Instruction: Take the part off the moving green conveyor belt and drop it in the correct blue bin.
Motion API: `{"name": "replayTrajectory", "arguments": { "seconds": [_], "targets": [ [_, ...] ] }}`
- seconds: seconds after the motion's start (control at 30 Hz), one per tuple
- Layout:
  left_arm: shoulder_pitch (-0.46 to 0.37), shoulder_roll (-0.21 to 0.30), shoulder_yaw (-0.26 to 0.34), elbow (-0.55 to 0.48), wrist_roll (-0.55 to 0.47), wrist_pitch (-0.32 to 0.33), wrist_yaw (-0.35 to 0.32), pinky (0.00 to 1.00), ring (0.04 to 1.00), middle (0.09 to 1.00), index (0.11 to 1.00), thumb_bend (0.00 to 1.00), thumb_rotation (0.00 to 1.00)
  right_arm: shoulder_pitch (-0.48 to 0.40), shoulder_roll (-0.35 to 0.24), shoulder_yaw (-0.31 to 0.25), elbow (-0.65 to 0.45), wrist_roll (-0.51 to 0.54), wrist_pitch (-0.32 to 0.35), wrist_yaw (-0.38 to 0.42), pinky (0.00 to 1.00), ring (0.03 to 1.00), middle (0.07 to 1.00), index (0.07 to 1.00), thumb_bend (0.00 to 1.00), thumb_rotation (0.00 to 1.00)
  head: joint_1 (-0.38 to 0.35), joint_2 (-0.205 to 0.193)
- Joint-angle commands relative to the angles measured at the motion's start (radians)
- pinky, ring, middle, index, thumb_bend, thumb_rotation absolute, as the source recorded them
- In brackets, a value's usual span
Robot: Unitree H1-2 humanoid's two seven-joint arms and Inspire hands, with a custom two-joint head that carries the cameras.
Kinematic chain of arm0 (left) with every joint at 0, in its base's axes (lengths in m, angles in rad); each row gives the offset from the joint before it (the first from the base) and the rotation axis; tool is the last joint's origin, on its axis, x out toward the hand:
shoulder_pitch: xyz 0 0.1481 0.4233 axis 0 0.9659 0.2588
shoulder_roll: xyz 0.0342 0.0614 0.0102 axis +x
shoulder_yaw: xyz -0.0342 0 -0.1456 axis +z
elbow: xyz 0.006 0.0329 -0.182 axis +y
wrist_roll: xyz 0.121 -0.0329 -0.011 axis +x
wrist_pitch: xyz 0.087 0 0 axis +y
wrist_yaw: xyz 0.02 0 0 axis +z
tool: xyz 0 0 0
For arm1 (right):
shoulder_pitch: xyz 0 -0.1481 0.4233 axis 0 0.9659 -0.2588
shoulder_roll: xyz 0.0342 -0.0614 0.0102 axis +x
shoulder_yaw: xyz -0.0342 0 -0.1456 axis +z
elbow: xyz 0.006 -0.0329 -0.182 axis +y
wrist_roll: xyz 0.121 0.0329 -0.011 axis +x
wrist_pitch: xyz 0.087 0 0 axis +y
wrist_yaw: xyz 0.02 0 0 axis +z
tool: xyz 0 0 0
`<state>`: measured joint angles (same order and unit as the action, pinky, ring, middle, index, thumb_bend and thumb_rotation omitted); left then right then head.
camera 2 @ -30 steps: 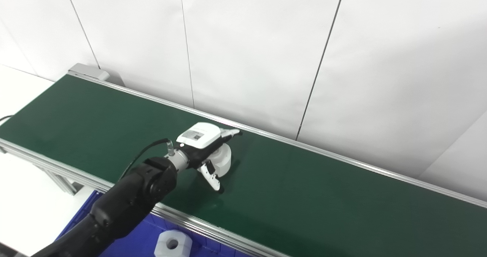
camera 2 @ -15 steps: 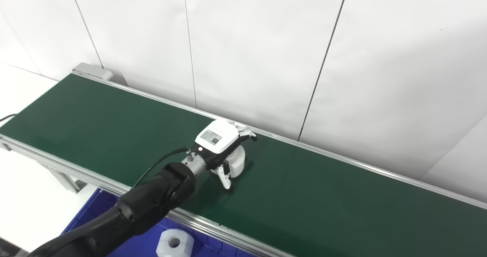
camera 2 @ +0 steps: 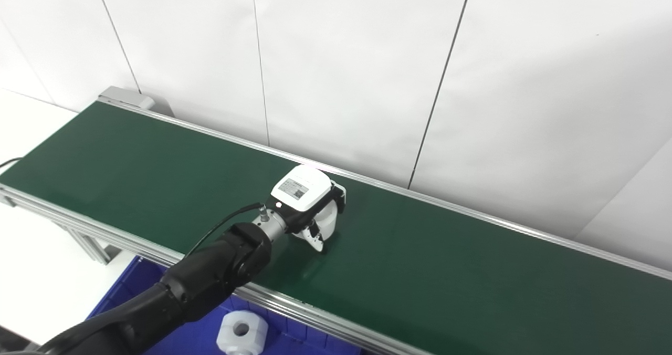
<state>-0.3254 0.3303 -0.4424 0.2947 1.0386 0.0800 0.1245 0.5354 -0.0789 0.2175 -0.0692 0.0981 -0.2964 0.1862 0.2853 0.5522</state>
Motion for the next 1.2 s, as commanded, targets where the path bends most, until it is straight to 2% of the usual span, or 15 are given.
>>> {"name": "replayTrajectory", "arguments": {
  "seconds": [0.0, 0.17, 0.27, 0.3, 0.43, 0.47, 0.5, 0.53, 0.57, 0.77, 0.93, 1.1, 1.13, 1.17],
  "targets": [
    [-0.033, 0.023, 0.016, -0.033, 0.022, 0.028, 0.004, 0.39, 0.415, 0.480, 0.491, 0.52, 0.00, -0.001, 0.005, 0.003, -0.028, 0.000, -0.007, 0.006, 0.88, 0.879, 0.913, 0.928, 0.90, 1.00, -0.001, 0.001],
    [-0.031, 0.026, 0.025, -0.065, -0.003, 0.014, 0.004, 0.38, 0.403, 0.491, 0.502, 0.51, 0.00, -0.002, 0.005, 0.004, -0.027, 0.000, -0.005, 0.006, 0.87, 0.881, 0.912, 0.925, 0.91, 1.00, 0.001, 0.007],
    [-0.017, 0.026, 0.041, -0.129, -0.033, 0.003, -0.018, 0.35, 0.378, 0.457, 0.525, 0.50, 0.00, -0.003, 0.003, 0.008, -0.034, 0.000, 0.000, 0.009, 0.88, 0.887, 0.918, 0.931, 0.91, 1.00, 0.002, 0.018],
    [-0.011, 0.026, 0.048, -0.161, -0.048, 0.001, -0.038, 0.37, 0.385, 0.465, 0.524, 0.50, 0.00, -0.003, 0.002, 0.008, -0.036, 0.001, 0.001, 0.010, 0.88, 0.888, 0.919, 0.933, 0.90, 1.00, 0.002, 0.018],
    [0.027, 0.022, 0.073, -0.355, -0.075, 0.028, -0.143, 0.42, 0.414, 0.510, 0.505, 0.50, 0.00, 0.003, 0.000, 0.009, -0.068, 0.007, 0.024, 0.007, 0.88, 0.886, 0.919, 0.933, 0.92, 1.00, 0.023, 0.080],
    [0.042, 0.021, 0.080, -0.410, -0.080, 0.030, -0.163, 0.41, 0.400, 0.489, 0.516, 0.50, 0.00, 0.005, -0.001, 0.010, -0.078, 0.005, 0.034, 0.003, 0.88, 0.886, 0.920, 0.934, 0.93, 1.00, 0.025, 0.085],
    [0.056, 0.020, 0.086, -0.456, -0.085, 0.026, -0.177, 0.41, 0.392, 0.478, 0.522, 0.50, 0.00, 0.008, -0.003, 0.010, -0.092, 0.002, 0.045, -0.001, 0.88, 0.884, 0.919, 0.933, 0.94, 1.00, 0.035, 0.105],
    [0.064, 0.019, 0.092, -0.483, -0.086, 0.023, -0.187, 0.40, 0.389, 0.473, 0.525, 0.50, 0.00, 0.010, -0.004, 0.010, -0.102, 0.000, 0.052, -0.003, 0.88, 0.881, 0.918, 0.932, 0.94, 1.00, 0.035, 0.105],
    [0.086, 0.017, 0.100, -0.535, -0.093, 0.022, -0.203, 0.41, 0.395, 0.474, 0.525, 0.50, 0.00, 0.014, -0.004, 0.010, -0.118, 0.000, 0.062, -0.005, 0.88, 0.881, 0.919, 0.935, 0.94, 1.00, 0.047, 0.131],
    [0.245, 0.004, 0.144, -0.772, -0.105, 0.030, -0.290, 0.44, 0.438, 0.508, 0.488, 0.50, 0.00, 0.026, -0.006, 0.002, -0.177, 0.018, 0.105, 0.001, 0.88, 0.885, 0.923, 0.951, 0.92, 1.00, 0.078, 0.169],
    [0.379, -0.011, 0.167, -0.877, -0.100, 0.022, -0.321, 0.42, 0.417, 0.502, 0.507, 0.50, 0.00, 0.025, -0.014, -0.006, -0.200, 0.029, 0.120, 0.008, 0.88, 0.882, 0.921, 0.956, 0.90, 1.00, 0.095, 0.194],
    [0.492, -0.042, 0.173, -0.950, -0.106, 0.020, -0.373, 0.46, 0.423, 0.503, 0.503, 0.50, 0.00, 0.026, -0.037, -0.014, -0.245, 0.049, 0.156, 0.008, 0.88, 0.886, 0.928, 0.959, 0.88, 1.00, 0.130, 0.260],
    [0.521, -0.051, 0.168, -0.962, -0.098, 0.012, -0.375, 0.45, 0.425, 0.508, 0.498, 0.50, 0.00, 0.026, -0.045, -0.017, -0.257, 0.052, 0.166, 0.007, 0.88, 0.887, 0.930, 0.960, 0.88, 1.00, 0.138, 0.280],
    [0.539, -0.058, 0.165, -0.969, -0.093, 0.006, -0.377, 0.41, 0.416, 0.513, 0.498, 0.50, 0.00, 0.026, -0.050, -0.018, -0.264, 0.055, 0.173, 0.006, 0.87, 0.887, 0.931, 0.959, 0.87, 1.00, 0.138, 0.280]
  ]
}}
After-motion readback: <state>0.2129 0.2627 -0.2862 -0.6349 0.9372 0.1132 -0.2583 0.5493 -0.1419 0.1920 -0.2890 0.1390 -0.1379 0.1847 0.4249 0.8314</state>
